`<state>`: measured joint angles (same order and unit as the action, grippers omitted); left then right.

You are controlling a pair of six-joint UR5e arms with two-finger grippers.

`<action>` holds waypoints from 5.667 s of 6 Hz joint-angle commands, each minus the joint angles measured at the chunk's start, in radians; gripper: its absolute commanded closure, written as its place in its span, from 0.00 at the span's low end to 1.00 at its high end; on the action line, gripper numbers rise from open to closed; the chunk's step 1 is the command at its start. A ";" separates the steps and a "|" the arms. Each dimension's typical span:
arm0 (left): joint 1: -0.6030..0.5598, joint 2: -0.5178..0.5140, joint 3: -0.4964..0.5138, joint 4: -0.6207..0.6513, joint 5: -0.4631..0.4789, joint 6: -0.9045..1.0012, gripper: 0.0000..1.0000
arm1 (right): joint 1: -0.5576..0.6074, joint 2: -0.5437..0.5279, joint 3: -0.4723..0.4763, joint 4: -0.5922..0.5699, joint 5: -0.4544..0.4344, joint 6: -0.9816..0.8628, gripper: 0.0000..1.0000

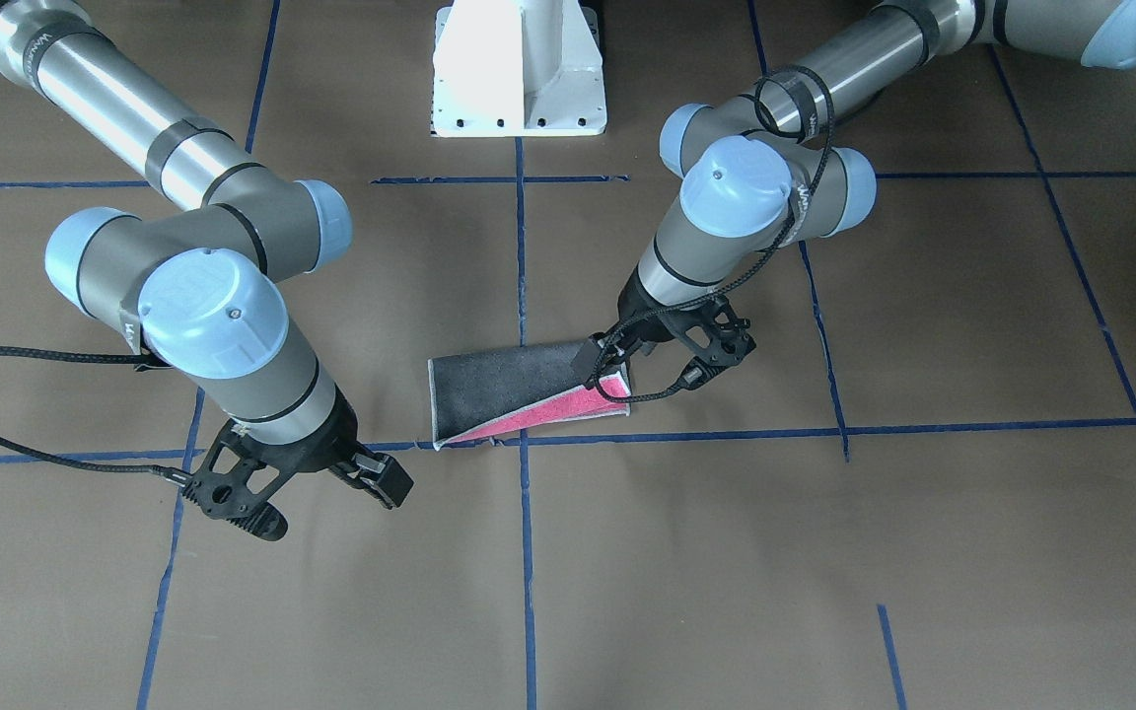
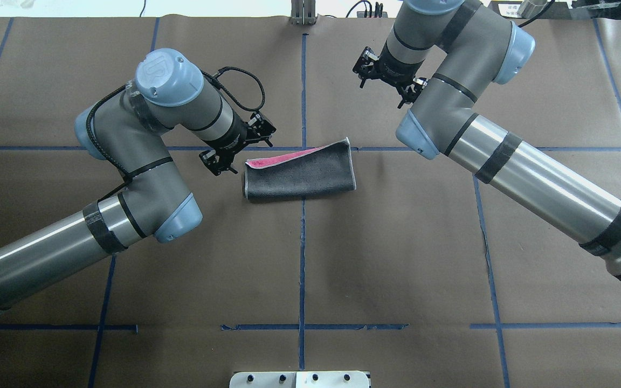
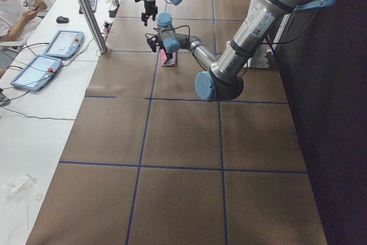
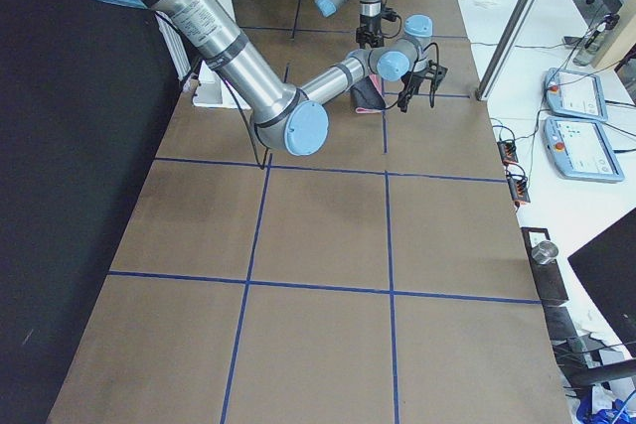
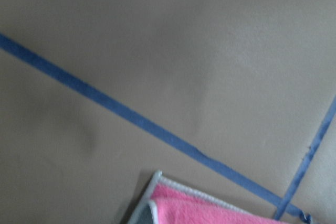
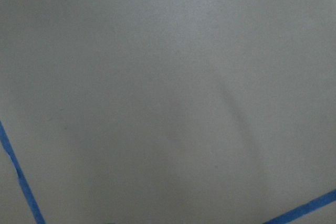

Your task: Fold towel twice with both arms

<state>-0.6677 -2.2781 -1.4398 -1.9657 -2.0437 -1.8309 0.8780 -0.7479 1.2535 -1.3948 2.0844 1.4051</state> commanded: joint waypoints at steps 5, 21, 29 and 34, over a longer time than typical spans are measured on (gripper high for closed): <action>0.103 0.028 -0.007 0.044 0.112 -0.053 0.35 | 0.093 -0.067 0.124 -0.185 0.097 -0.271 0.00; 0.057 -0.311 0.216 0.177 0.057 -0.039 1.00 | 0.154 -0.429 0.476 -0.184 0.098 -0.440 0.00; 0.125 -0.524 0.570 -0.097 0.166 -0.011 0.00 | 0.199 -0.519 0.494 -0.181 0.094 -0.557 0.00; -0.067 -0.150 0.058 0.085 -0.102 0.153 0.00 | 0.289 -0.652 0.521 -0.171 0.097 -0.920 0.00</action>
<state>-0.6966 -2.5614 -1.2006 -1.9692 -2.0991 -1.7708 1.1285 -1.3604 1.7676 -1.5654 2.1805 0.6178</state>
